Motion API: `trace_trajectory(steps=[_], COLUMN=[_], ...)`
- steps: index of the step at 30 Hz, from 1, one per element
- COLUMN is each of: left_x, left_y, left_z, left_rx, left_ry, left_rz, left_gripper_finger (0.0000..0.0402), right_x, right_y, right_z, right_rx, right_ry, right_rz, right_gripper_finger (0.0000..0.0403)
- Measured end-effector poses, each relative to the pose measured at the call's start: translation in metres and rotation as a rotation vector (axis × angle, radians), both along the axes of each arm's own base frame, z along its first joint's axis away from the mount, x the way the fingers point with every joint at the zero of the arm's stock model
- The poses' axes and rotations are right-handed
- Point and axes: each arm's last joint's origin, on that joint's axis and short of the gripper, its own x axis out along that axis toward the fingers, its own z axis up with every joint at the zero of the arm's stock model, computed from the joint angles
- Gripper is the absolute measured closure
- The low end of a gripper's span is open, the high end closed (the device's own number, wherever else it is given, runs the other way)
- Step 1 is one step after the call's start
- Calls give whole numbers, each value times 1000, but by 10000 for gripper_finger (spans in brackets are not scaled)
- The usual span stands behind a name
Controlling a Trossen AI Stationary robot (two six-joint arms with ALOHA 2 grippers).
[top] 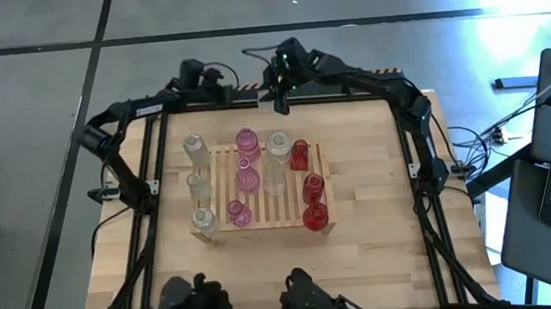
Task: Sort vases onto shelf
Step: Put the transparent vase on the shelf aligned with the other transparent vase
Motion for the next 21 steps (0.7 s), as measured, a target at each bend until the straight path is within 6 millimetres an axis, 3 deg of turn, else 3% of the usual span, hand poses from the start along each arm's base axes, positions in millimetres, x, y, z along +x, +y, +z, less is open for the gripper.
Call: trace_trajectory(steps=[5, 9, 15, 21], left_x=[-13, -26, -48, -73], left_y=[-10, -31, -85, -140], left_z=[52, 97, 164, 206], left_rx=[166, 276, 480, 578], left_ry=[-99, -193, -337, -477], left_rz=[30, 37, -8, 4], left_gripper_finger=[401, 401, 401, 401], right_x=[1, -4, -19, -50], right_y=[-1, 3, 13, 34], right_z=[44, 76, 125, 156], right_rx=[-93, -121, -167, -55], right_ry=[-68, -82, -124, -160], right_rz=[1, 11, 24, 53], right_gripper_finger=[338, 338, 338, 338])
